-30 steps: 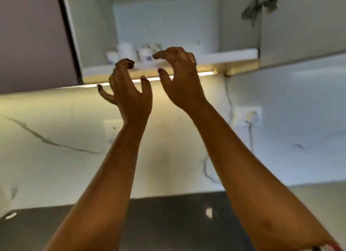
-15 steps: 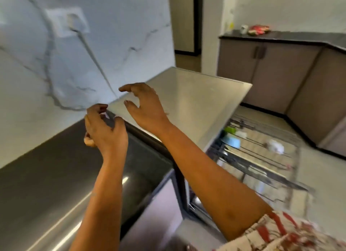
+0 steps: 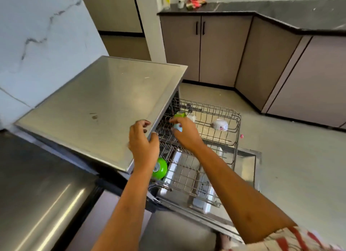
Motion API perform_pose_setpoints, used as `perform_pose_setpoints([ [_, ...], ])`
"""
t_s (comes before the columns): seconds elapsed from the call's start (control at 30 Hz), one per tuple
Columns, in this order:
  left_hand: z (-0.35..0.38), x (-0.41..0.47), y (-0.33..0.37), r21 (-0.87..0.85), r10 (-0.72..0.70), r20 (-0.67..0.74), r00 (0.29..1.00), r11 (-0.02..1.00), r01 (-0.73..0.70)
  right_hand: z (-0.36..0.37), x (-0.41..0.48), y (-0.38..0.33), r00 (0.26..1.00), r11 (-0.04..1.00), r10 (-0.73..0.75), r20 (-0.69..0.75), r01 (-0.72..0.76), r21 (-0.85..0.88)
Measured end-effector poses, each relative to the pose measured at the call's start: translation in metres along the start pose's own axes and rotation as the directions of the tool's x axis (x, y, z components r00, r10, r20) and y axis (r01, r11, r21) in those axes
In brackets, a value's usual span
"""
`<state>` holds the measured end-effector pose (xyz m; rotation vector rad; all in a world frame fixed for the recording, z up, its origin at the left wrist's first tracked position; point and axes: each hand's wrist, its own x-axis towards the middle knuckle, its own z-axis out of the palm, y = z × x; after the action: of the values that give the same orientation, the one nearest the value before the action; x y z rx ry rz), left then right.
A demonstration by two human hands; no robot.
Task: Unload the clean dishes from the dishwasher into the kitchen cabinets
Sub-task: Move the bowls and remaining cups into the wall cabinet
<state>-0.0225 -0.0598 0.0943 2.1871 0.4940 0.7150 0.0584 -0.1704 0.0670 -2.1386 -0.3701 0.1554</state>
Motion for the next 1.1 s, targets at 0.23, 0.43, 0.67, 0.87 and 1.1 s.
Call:
perform_pose_setpoints([
  [0.23, 0.115, 0.021, -0.029, 0.051, -0.296, 0.413, 0.861, 0.952, 0.302, -0.045, 0.045, 0.128, 0.932, 0.943, 0.326, 0.158, -0.308, -0.126],
  [0.43, 0.180, 0.046, -0.059, 0.132, -0.409, 0.456, 0.790, 0.909, 0.395, -0.074, 0.084, 0.194, 0.834, 0.838, 0.532, 0.143, -0.496, -0.227],
  [0.67, 0.244, 0.094, -0.111, 0.286, -0.497, 0.469, 0.730, 0.867, 0.408, -0.070, 0.149, 0.246, 0.787, 0.772, 0.613, 0.065, -0.581, -0.257],
  [0.87, 0.311, 0.122, -0.151, 0.414, -0.458, 0.484, 0.746, 0.871, 0.265, -0.056, 0.194, 0.291, 0.707, 0.689, 0.707, 0.014, -0.684, -0.241],
  [1.1, 0.357, 0.127, -0.187, 0.573, -0.363, 0.504, 0.784, 0.820, 0.012, -0.024, 0.213, 0.351, 0.578, 0.574, 0.815, -0.037, -0.815, -0.081],
])
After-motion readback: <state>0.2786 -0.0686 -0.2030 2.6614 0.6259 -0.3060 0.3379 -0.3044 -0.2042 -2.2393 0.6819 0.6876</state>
